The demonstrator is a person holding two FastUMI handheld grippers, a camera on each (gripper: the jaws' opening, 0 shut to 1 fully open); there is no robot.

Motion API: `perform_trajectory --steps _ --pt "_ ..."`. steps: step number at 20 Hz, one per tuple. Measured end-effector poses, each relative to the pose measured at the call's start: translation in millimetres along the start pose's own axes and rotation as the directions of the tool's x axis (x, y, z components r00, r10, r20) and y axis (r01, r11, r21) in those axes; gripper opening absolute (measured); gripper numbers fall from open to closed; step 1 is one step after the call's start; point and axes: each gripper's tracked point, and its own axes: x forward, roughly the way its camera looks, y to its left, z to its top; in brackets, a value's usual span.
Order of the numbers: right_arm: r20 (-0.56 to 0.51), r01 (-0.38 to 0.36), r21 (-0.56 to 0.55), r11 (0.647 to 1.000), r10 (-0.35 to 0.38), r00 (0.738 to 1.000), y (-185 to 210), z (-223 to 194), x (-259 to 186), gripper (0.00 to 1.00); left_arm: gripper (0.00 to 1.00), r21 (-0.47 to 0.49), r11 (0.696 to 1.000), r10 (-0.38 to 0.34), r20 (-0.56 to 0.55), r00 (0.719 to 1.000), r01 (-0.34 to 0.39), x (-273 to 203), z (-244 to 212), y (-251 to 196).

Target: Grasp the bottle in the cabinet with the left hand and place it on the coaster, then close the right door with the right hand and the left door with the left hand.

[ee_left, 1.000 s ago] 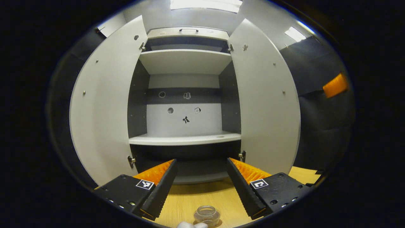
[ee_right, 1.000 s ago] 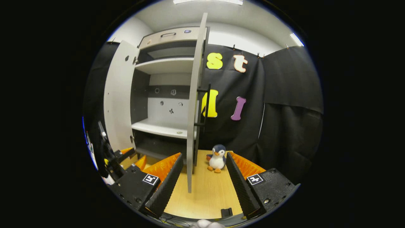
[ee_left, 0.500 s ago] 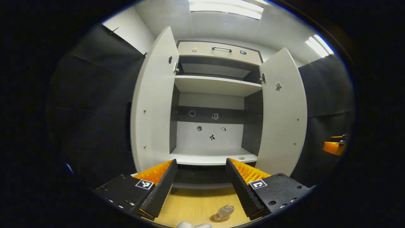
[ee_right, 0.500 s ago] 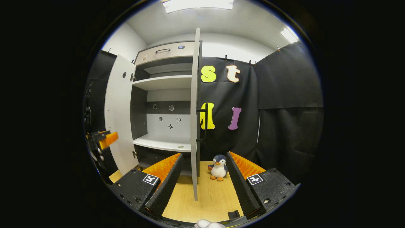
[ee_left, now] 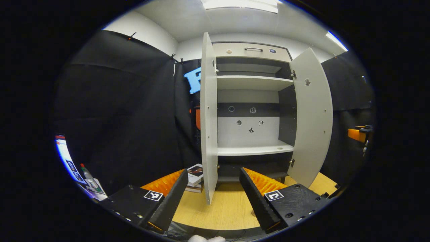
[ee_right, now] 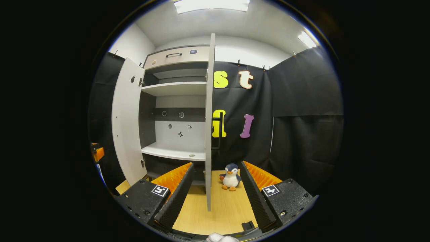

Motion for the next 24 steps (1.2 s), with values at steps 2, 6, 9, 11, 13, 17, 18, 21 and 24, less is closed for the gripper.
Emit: perform_trajectory --steps 2,6,9,11,13,17,18,21,24 --pt "0.002 0.009 -0.009 1.0 -0.009 1.0 -16.6 7.7 17.9 0.83 0.94 -0.004 1.0 0.0 0.01 1.0 0.0 2.1 5.5 -3.8" --pt "0.009 0.008 0.038 0.999 -0.008 1.0 -53.2 31.1 71.8 0.83 0.94 -0.02 1.0 -0.009 0.022 1.0 0.01 12.0 14.7 -24.1" --pt "0.0 -0.023 0.039 0.999 0.023 1.0 -66.5 44.0 116.4 0.83 0.94 -0.022 1.0 -0.019 0.021 1.0 0.019 20.4 20.1 -44.7" --pt "-0.011 -0.063 0.03 0.998 0.063 0.998 -66.7 46.7 140.7 0.83 0.94 -0.027 1.0 -0.01 0.029 1.0 0.011 25.2 23.8 -55.1" --pt "-0.02 -0.121 0.03 0.992 0.122 0.992 -60.4 47.6 159.0 0.84 0.94 -0.054 0.999 -0.001 0.032 0.999 0.003 27.8 24.9 -66.5" --pt "-0.051 -0.264 0.019 0.964 0.265 0.963 -40.8 50.1 168.3 0.81 0.94 -0.063 0.998 0.034 0.04 0.999 -0.031 27.6 26.5 -77.0" --pt "-0.063 -0.301 0.034 0.953 0.303 0.951 -35.0 50.4 167.7 0.81 0.94 -0.058 0.997 0.046 0.034 0.998 -0.044 26.7 24.6 -77.6" --pt "-0.093 -0.374 0.028 0.927 0.375 0.923 -14.7 47.7 163.7 0.79 0.93 -0.045 0.995 0.092 0.007 0.996 -0.092 21.9 14.5 -75.7" --pt "-0.072 -0.412 -0.022 0.911 0.41 0.909 19.5 51.9 162.6 0.78 0.94 -0.049 0.993 0.111 -0.012 0.994 -0.111 17.7 7.7 -71.8"
